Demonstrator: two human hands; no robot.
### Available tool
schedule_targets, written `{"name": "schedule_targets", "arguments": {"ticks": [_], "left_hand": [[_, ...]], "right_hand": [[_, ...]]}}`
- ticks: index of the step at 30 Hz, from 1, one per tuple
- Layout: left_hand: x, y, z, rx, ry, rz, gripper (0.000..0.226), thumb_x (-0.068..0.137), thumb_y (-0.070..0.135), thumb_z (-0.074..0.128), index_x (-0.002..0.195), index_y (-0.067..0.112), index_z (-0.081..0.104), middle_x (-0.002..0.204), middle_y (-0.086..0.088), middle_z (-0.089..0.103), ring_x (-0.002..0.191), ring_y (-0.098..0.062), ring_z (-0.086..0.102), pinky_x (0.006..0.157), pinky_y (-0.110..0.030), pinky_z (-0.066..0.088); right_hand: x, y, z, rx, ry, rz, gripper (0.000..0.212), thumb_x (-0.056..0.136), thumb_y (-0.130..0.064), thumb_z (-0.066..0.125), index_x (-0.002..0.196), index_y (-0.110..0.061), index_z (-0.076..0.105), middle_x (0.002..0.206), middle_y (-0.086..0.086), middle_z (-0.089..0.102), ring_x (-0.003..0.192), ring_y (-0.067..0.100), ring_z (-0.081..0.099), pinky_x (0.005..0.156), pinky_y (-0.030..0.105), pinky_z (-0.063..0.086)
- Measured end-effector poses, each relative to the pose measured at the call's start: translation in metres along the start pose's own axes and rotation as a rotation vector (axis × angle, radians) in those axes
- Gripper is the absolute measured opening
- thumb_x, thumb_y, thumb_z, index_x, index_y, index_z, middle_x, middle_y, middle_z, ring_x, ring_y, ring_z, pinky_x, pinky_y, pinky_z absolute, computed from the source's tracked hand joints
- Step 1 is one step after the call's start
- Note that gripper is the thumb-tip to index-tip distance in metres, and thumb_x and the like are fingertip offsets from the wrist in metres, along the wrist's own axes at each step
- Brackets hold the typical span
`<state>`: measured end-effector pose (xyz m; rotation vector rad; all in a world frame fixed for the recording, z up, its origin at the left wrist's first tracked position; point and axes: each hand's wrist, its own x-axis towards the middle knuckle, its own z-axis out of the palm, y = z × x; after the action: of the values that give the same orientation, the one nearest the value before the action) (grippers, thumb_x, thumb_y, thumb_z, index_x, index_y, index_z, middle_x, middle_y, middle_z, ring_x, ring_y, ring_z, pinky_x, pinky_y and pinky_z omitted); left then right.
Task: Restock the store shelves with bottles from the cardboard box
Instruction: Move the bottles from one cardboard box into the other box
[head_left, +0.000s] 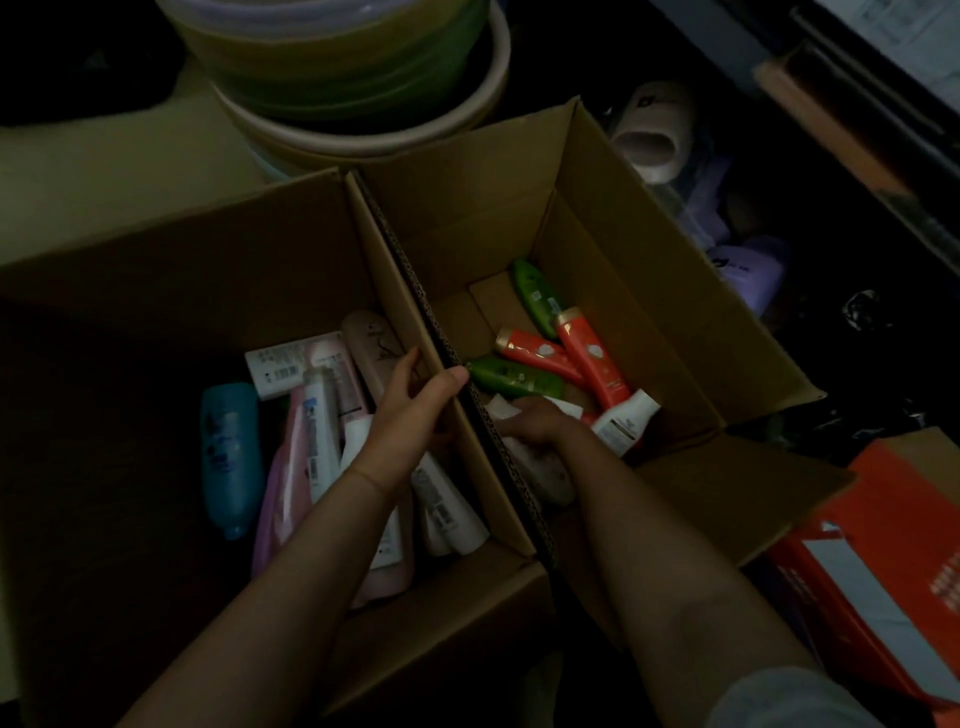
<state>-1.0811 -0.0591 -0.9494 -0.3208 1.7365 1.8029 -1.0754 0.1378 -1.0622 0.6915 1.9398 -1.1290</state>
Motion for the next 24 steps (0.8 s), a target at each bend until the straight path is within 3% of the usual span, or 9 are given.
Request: {"name": "schedule_targets", "arguments": {"ticks": [2, 4, 7, 9, 11, 15, 19, 22, 24], "left_hand": [[-0.001, 0.001, 0.001, 0.003, 0.002, 0.004, 0.100, 0.056, 0.064, 0.068, 0.146, 0.032, 0.042, 0.133, 0.001, 0.060, 0.113, -0.020, 0.064, 0.085, -0.041, 0.059], [-0.001, 0.000, 0.002, 0.019, -0.006, 0.009, 0.096, 0.060, 0.062, 0.068, 0.147, 0.031, 0.042, 0.133, 0.002, 0.060, 0.113, -0.019, 0.064, 0.076, -0.035, 0.058], [0.003, -0.003, 0.002, 0.034, -0.011, 0.020, 0.074, 0.079, 0.050, 0.066, 0.146, 0.028, 0.043, 0.130, 0.001, 0.061, 0.107, -0.017, 0.066, 0.064, -0.024, 0.055], [0.004, -0.004, 0.003, 0.031, -0.006, 0.019, 0.065, 0.086, 0.044, 0.065, 0.144, 0.025, 0.044, 0.126, 0.000, 0.062, 0.102, -0.016, 0.068, 0.061, -0.022, 0.055], [0.005, -0.004, 0.003, 0.040, -0.004, 0.029, 0.053, 0.093, 0.037, 0.062, 0.143, 0.023, 0.046, 0.125, -0.002, 0.062, 0.098, -0.015, 0.068, 0.060, -0.020, 0.055], [0.002, -0.003, 0.003, 0.058, 0.010, 0.017, 0.036, 0.101, 0.026, 0.050, 0.136, 0.018, 0.050, 0.115, 0.000, 0.063, 0.093, -0.014, 0.066, 0.059, -0.020, 0.053], [-0.003, 0.001, 0.006, 0.066, 0.022, 0.008, 0.025, 0.102, 0.019, 0.046, 0.126, 0.017, 0.053, 0.103, 0.001, 0.062, 0.085, -0.013, 0.063, 0.052, -0.016, 0.052], [-0.004, 0.003, 0.007, 0.089, 0.033, 0.008, 0.029, 0.102, 0.019, 0.046, 0.130, 0.015, 0.051, 0.102, 0.001, 0.060, 0.084, -0.013, 0.061, 0.050, -0.015, 0.050], [-0.003, 0.004, 0.008, 0.103, 0.040, 0.009, 0.034, 0.102, 0.020, 0.047, 0.135, 0.014, 0.049, 0.104, 0.001, 0.060, 0.085, -0.013, 0.061, 0.051, -0.014, 0.050]], "right_hand": [[0.006, 0.003, 0.007, 0.118, 0.000, -0.010, 0.078, 0.082, -0.050, 0.072, 0.141, -0.005, 0.048, 0.132, 0.015, 0.060, 0.111, 0.029, 0.062, 0.092, 0.039, 0.053], [0.004, 0.007, 0.015, 0.210, 0.000, 0.032, 0.077, 0.085, -0.049, 0.069, 0.144, -0.006, 0.043, 0.131, 0.014, 0.059, 0.110, 0.028, 0.061, 0.089, 0.037, 0.051], [-0.004, 0.015, 0.012, 0.268, -0.254, 0.236, 0.058, 0.080, -0.043, 0.077, 0.122, -0.010, 0.055, 0.106, 0.010, 0.066, 0.094, 0.027, 0.063, 0.077, 0.039, 0.053], [0.000, 0.028, 0.010, 0.234, -0.372, 0.312, 0.088, 0.051, -0.042, 0.094, 0.124, -0.012, 0.057, 0.116, 0.014, 0.066, 0.108, 0.034, 0.062, 0.096, 0.050, 0.050], [0.016, 0.042, 0.010, 0.266, -0.414, 0.342, 0.109, 0.035, -0.042, 0.099, 0.130, -0.013, 0.056, 0.125, 0.016, 0.065, 0.116, 0.037, 0.060, 0.103, 0.053, 0.046], [0.006, 0.037, 0.014, 0.375, -0.369, 0.330, 0.097, 0.044, -0.046, 0.096, 0.128, -0.013, 0.060, 0.119, 0.017, 0.069, 0.113, 0.038, 0.063, 0.097, 0.051, 0.050], [0.009, 0.034, 0.016, 0.392, -0.310, 0.313, 0.107, 0.042, -0.065, 0.092, 0.131, -0.019, 0.057, 0.119, 0.015, 0.069, 0.108, 0.037, 0.066, 0.090, 0.050, 0.054], [0.020, 0.036, 0.018, 0.416, -0.221, 0.338, 0.117, 0.033, -0.076, 0.087, 0.131, -0.022, 0.055, 0.121, 0.014, 0.067, 0.105, 0.037, 0.067, 0.090, 0.051, 0.053], [0.029, 0.039, 0.020, 0.500, -0.246, 0.329, 0.114, 0.036, -0.073, 0.088, 0.131, -0.019, 0.057, 0.122, 0.017, 0.066, 0.109, 0.038, 0.065, 0.095, 0.055, 0.049]]}}
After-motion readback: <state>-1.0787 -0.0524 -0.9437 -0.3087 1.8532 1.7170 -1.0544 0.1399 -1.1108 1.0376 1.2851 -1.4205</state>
